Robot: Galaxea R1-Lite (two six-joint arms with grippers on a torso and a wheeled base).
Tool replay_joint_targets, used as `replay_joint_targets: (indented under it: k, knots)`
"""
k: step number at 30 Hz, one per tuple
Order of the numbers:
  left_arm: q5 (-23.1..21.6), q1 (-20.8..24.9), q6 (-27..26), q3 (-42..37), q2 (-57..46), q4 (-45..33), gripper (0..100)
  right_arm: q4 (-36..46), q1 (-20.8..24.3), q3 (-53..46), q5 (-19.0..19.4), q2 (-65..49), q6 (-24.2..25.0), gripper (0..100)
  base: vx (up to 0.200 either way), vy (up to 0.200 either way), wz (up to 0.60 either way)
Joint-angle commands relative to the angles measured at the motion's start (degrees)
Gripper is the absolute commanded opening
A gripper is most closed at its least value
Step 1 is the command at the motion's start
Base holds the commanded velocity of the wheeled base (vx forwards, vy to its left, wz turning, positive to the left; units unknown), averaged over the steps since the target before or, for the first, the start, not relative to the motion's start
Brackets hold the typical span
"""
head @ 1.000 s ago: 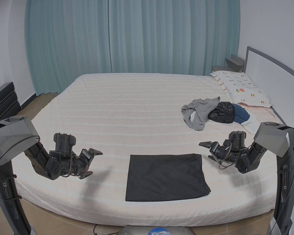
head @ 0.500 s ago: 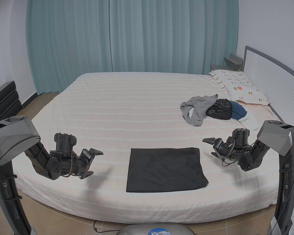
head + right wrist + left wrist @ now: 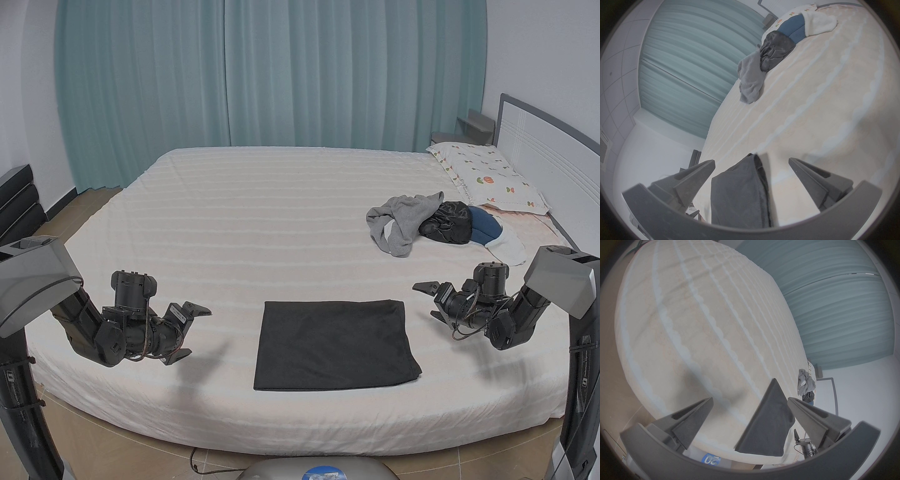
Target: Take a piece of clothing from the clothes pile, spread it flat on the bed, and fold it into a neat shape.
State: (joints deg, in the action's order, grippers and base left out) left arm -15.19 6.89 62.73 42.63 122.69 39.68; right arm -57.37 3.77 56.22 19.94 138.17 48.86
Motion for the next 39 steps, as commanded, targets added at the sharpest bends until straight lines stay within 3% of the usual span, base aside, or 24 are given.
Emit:
replay_joint_targets:
  k: [1, 5, 17, 21, 26, 33, 39]
  knots:
    - [0.1, 0.0, 0.0, 0.0, 0.1, 0.0, 100, 0.0, 0.1, -0.1, 0.0, 0.1, 0.0, 100, 0.000, -0.200, 0.00]
    - [0.1, 0.0, 0.0, 0.0, 0.1, 0.1, 100, 0.0, 0.1, -0.1, 0.0, 0.1, 0.0, 100, 0.000, -0.200, 0.00]
    - [0.2, 2.8, -0.8, -0.9, 0.1, 0.1, 100, 0.1, 0.8, -1.2, -0.1, 0.3, 0.0, 100, 0.000, 0.000, 0.00]
    - [0.1, 4.5, -5.2, 0.0, 1.2, 0.3, 100, 0.1, 1.0, -1.8, 0.0, 0.3, 0.0, 100, 0.000, 0.000, 0.00]
    - [0.0, 5.2, -16.2, 0.0, 4.6, 1.2, 100, 0.1, 1.4, -1.9, 0.0, 0.9, 0.0, 100, 0.000, 0.000, 0.00]
    - [0.2, 6.1, -25.4, 2.5, 10.0, 5.5, 100, 0.1, 2.1, -1.9, -0.1, 1.2, 0.0, 100, 0.000, 0.000, 0.00]
    - [0.0, 6.1, -26.3, 4.4, 11.7, 6.7, 100, 0.1, 2.1, -1.6, -0.1, 1.4, 0.0, 100, 0.000, 0.000, 0.00]
